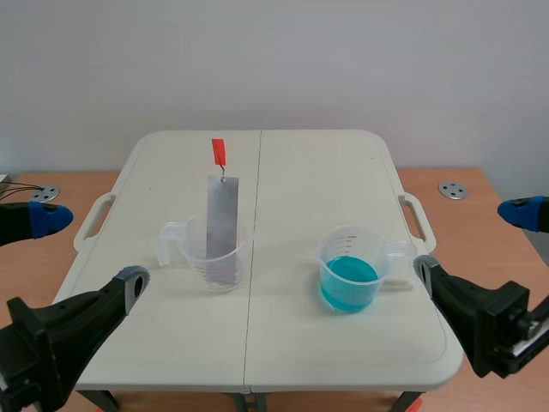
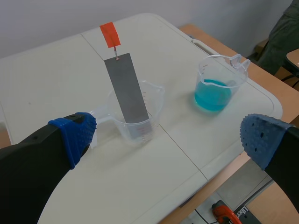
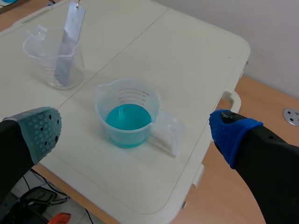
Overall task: Hold the metal plate by the orange handle, dip it into the blue solution, take it out and point at it, then put the plate back in the beaker on the left.
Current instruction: 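Lift the metal plate out of the left beaker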
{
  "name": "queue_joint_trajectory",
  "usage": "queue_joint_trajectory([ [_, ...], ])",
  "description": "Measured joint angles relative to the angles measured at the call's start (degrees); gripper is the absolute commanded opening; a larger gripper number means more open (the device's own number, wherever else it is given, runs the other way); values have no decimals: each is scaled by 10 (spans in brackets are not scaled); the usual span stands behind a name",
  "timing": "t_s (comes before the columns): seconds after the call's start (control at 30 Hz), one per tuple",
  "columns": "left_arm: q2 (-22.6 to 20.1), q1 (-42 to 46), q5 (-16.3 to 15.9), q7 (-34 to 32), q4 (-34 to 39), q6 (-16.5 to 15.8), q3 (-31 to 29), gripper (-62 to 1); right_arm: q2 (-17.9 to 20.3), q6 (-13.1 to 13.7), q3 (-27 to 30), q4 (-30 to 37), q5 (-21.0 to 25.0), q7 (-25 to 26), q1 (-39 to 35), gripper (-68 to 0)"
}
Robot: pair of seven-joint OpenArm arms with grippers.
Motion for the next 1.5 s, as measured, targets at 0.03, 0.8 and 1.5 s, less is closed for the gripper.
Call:
queue_joint_trajectory([
  [0.03, 0, 0, 0, 0, 0, 0, 0, 14, 0, 0, 0, 0, -17, 2, 0, -12],
  [0.8, 0, -1, 0, 6, 0, 0, 0, -139, 0, 9, -81, -76, -36, -16, 168, -12],
  [1.5, -30, 101, 33, 164, 0, 57, 0, -581, -34, 31, -275, -247, 20, -82, 455, -12],
])
